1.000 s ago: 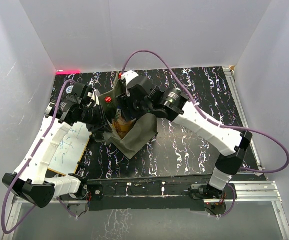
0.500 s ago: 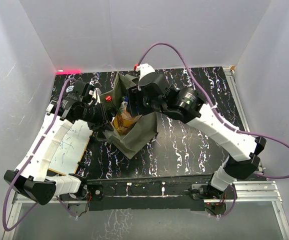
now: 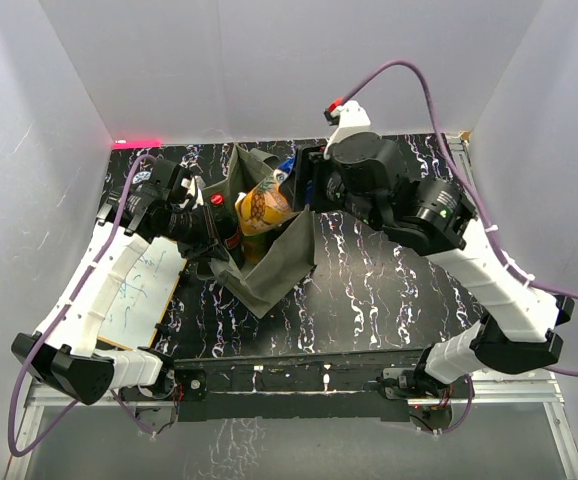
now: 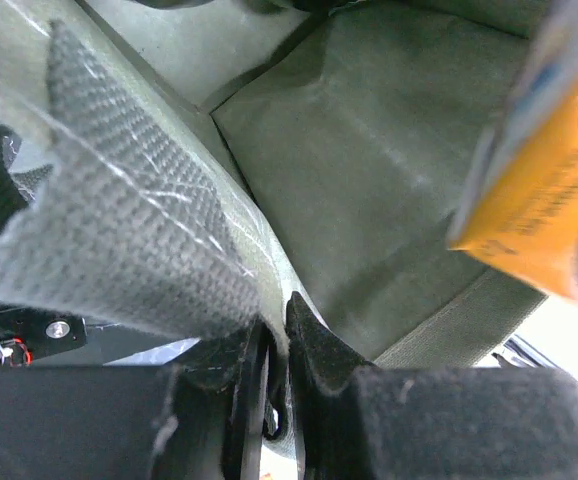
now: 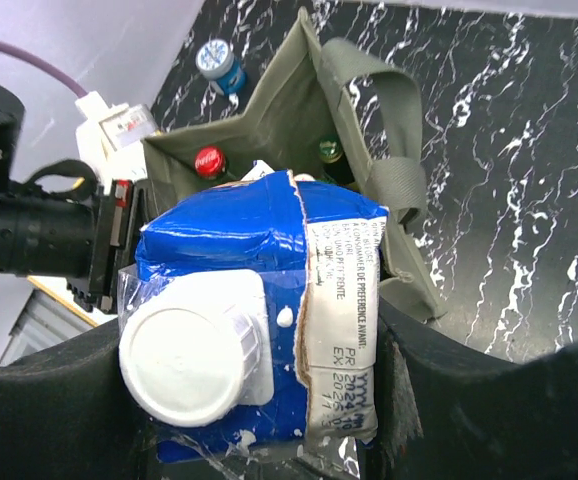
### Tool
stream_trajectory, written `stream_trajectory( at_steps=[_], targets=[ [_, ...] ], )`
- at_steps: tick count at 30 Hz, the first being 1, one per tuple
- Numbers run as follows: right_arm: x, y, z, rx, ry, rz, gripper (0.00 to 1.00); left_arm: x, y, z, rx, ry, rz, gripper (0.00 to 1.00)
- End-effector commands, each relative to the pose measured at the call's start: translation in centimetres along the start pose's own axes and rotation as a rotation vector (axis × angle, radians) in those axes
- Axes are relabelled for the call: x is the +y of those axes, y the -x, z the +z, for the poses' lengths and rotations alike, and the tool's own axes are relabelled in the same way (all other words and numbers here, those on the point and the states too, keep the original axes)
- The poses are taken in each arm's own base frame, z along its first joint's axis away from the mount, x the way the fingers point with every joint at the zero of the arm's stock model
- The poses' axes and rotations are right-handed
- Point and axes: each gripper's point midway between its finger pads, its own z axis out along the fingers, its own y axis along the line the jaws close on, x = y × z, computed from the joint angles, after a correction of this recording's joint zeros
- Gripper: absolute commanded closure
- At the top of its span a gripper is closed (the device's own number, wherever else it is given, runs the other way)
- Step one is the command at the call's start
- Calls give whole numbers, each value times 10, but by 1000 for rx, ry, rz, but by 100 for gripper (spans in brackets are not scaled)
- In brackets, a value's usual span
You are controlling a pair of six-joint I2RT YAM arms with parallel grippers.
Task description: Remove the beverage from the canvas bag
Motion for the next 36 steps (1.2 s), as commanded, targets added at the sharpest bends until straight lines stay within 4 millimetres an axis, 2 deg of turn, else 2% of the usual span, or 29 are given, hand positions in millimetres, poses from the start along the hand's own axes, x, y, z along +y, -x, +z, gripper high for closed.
stream_trajectory(
  at_steps=[1,7,14,19,22,25,28,33,36],
  targets=[
    [22,178,-126,-626,237,324,90,-6,1,-6,0,-19,8,89],
    [-2,191,-162,-709,191,344,91,-6,0,-6,-1,-20,2,89],
    [-44,190,-201,-769,75,346,91,-8,-1,-6,2,-30,-7,89],
    [-71,180,-225,-772,7,344,91,-7,-4,-7,4,-30,-17,89],
    [-82,167,-230,-746,-22,329,91,-7,-4,-7,2,-32,-21,89],
    [-92,146,-221,-684,-68,307,91,-8,-2,-8,-6,-31,-25,89],
    [-103,115,-201,-599,-131,267,91,-10,1,-9,-14,-33,-32,89],
    [-125,45,-147,-418,-287,155,91,-10,0,-9,-18,-36,-50,88],
    [-134,13,-119,-348,-350,91,91,-10,0,-9,-24,-40,-62,88]
  ],
)
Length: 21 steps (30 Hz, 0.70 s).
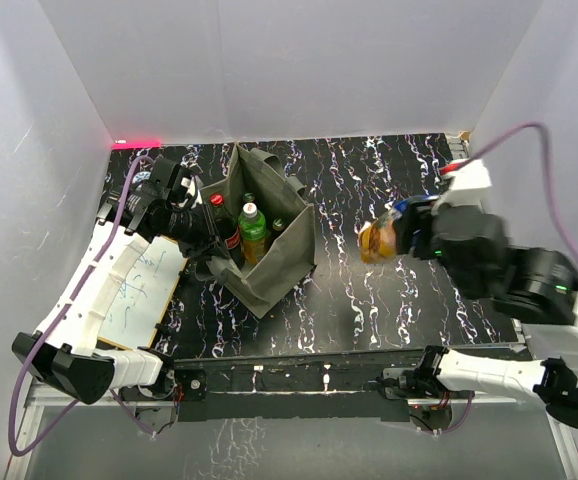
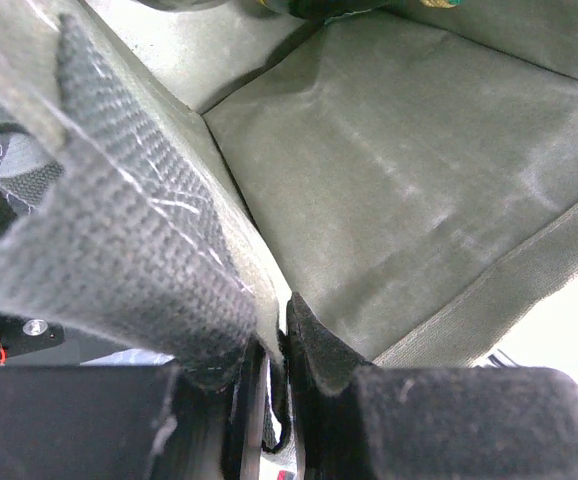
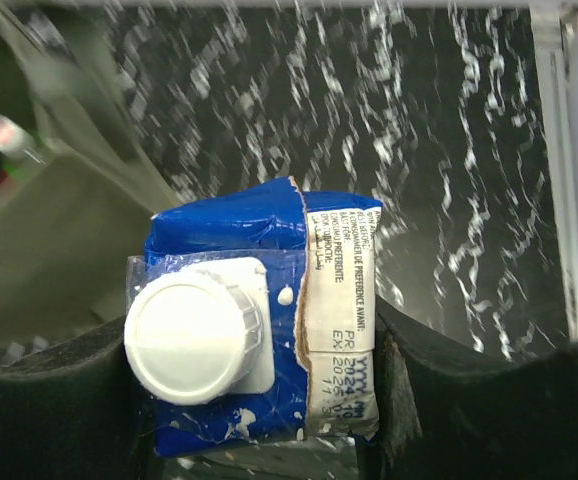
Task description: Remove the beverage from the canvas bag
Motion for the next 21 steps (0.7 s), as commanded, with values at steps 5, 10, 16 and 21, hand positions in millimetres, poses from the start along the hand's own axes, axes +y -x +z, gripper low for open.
stream_trajectory(
  at_steps=[5,10,16,21],
  targets=[
    [25,-3,49,-147,-70,130,92,-13,3,-11,-43,-53,-32,88],
    [35,-20,80,-156,-97,42,92,-14,9,-11,-53,-43,-30,87],
    [-5,0,151,-118,-107,42,92,-4,8,-11,-46,2,16,85],
    [-53,37,198,-143,-182,58,92,3,4,-14,-51,20,61,74]
  ],
)
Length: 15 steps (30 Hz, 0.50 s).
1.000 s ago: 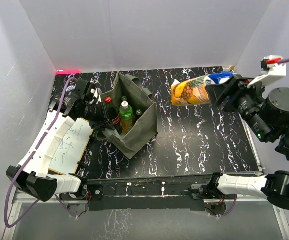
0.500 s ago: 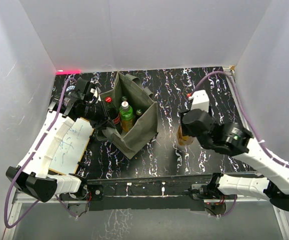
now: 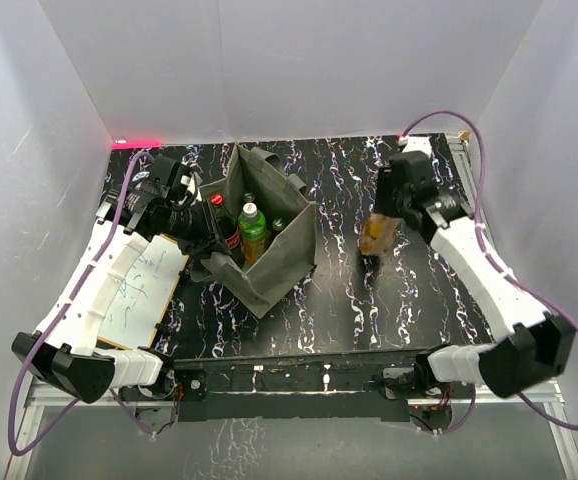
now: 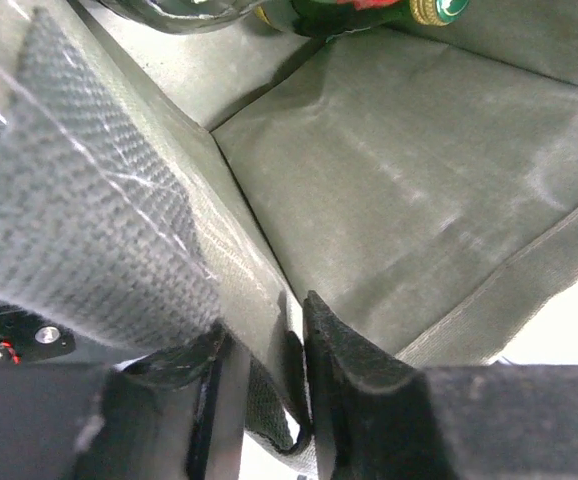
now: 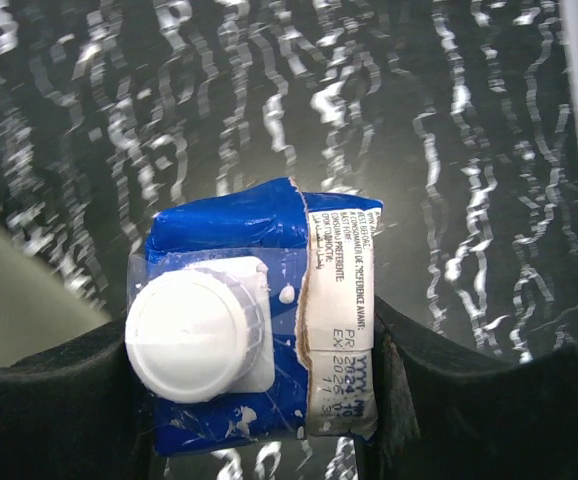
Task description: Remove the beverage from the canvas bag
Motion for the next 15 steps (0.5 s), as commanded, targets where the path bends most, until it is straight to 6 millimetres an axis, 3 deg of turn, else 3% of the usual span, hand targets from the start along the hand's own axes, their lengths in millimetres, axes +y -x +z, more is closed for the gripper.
stream_trajectory(
  at_steps=[1,5,9,11,15],
  targets=[
    [-18,161,-22,-447,20,134,92,6,-3,-12,-18,13,82,70],
    [-23,185,12,-458,-33,117,92,13,8,-14,-59,57,168,45],
    [-38,206,41,-468,-76,125,92,9,22,-15,-98,55,247,29],
    [-41,218,54,-481,-75,134,92,6,28,-16,-120,50,293,15],
    [-37,238,79,-507,-49,123,92,10,42,-23,-171,91,382,8]
  ],
)
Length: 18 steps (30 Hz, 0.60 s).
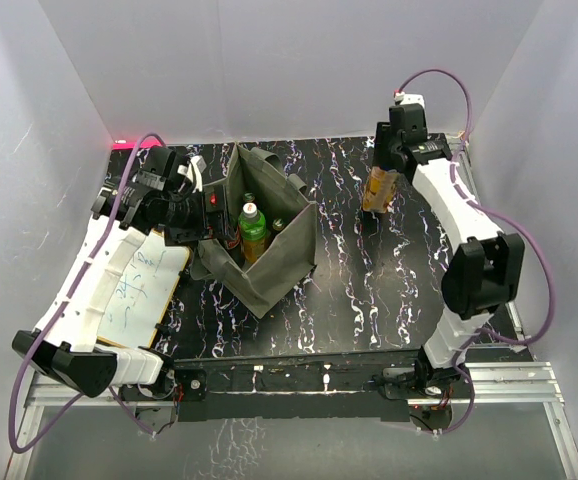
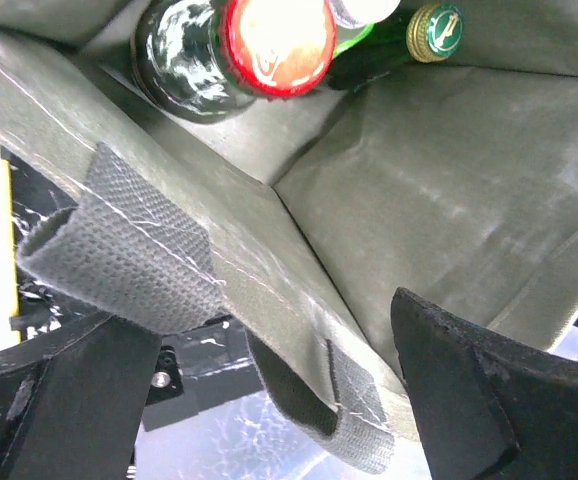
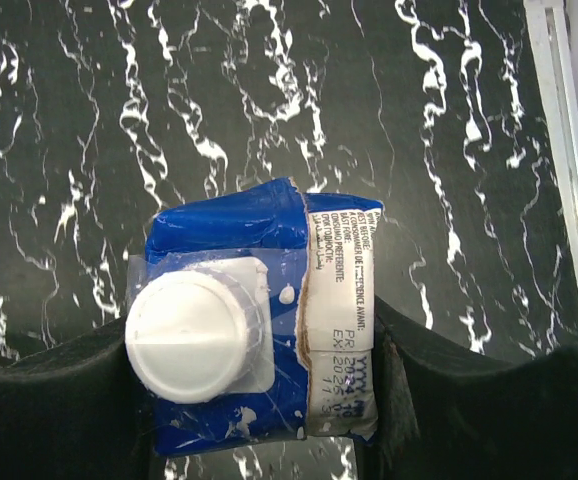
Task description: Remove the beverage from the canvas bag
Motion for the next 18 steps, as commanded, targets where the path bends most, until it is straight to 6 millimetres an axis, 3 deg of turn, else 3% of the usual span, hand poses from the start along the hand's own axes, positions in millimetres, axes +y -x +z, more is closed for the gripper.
stream_trajectory(
  at_steps=[1,3,8,18],
  targets=[
    [1,164,-41,-508,60,113,92,9,19,-12,-85,48,142,7],
    [8,167,-24,-503,71,81,92,11,25,-16,-117,67,152,4],
    [16,177,-2,-537,73,17,92,15,39,-23,-186,98,186,3],
    [27,175,21,-530,106,-35,91,20,42,-19,-202,121,193,3]
  ],
)
